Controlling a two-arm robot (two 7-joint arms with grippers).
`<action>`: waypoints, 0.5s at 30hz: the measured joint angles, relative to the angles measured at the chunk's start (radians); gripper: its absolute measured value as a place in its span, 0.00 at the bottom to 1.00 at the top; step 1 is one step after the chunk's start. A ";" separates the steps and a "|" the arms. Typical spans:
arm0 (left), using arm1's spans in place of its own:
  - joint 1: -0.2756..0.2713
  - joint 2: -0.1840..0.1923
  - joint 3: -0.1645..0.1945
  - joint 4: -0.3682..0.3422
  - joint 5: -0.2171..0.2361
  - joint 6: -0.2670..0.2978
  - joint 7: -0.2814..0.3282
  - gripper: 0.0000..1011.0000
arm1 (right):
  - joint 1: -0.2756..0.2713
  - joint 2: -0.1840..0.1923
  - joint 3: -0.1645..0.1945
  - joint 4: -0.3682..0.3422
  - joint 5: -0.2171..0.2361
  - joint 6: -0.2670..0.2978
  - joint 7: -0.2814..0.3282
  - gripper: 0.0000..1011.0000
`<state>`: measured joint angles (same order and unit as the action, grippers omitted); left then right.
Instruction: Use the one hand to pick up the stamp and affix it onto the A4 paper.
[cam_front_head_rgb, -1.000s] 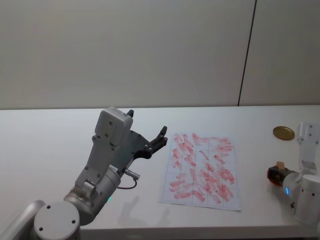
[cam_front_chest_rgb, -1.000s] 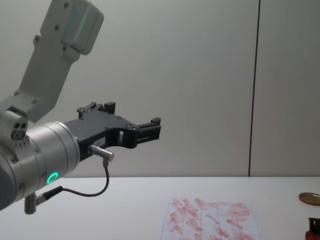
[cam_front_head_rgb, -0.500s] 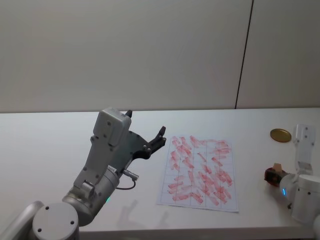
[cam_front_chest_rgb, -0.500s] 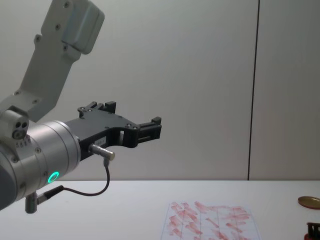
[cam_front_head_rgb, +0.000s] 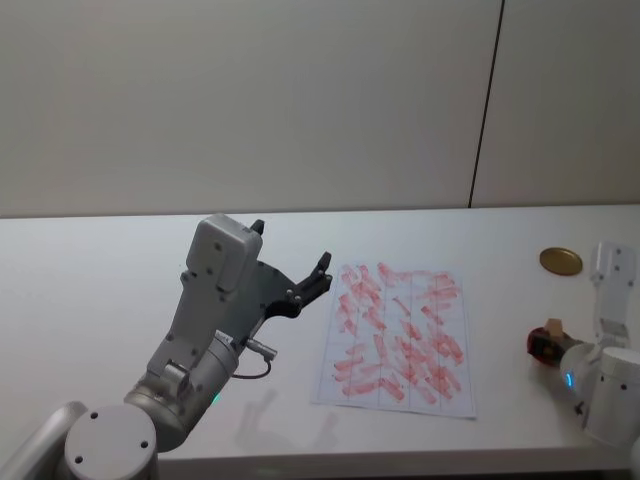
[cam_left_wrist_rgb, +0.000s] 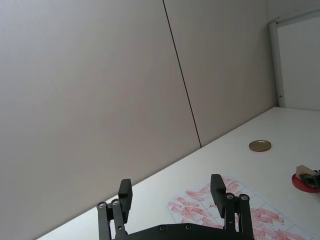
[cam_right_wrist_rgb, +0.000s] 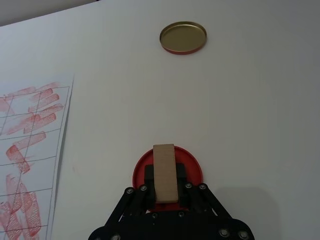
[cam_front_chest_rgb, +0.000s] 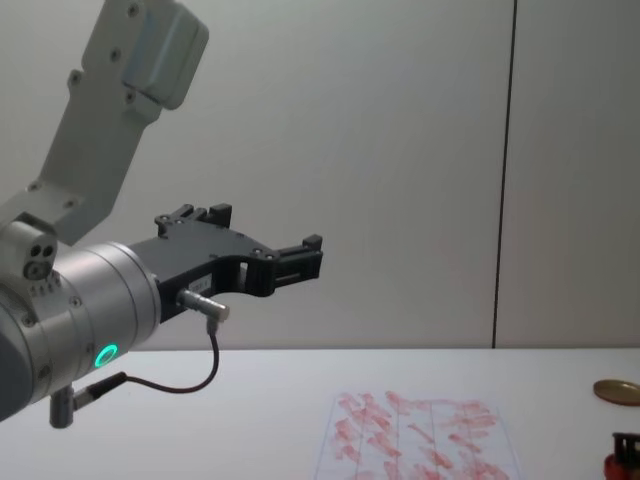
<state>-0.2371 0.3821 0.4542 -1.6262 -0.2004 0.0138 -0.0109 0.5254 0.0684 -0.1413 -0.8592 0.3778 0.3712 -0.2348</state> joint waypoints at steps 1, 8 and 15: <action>0.000 0.000 0.000 0.000 0.000 0.000 0.000 0.98 | -0.007 0.000 0.000 -0.019 0.002 0.005 0.000 0.22; 0.000 0.000 0.000 0.000 0.000 0.000 0.000 0.98 | -0.039 0.001 -0.004 -0.127 0.006 0.028 0.012 0.22; 0.000 0.000 0.000 0.000 0.000 0.000 0.000 0.98 | -0.070 -0.007 -0.024 -0.225 -0.001 0.050 0.034 0.22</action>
<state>-0.2371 0.3822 0.4542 -1.6262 -0.2004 0.0139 -0.0109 0.4555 0.0619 -0.1658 -1.0844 0.3764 0.4214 -0.2003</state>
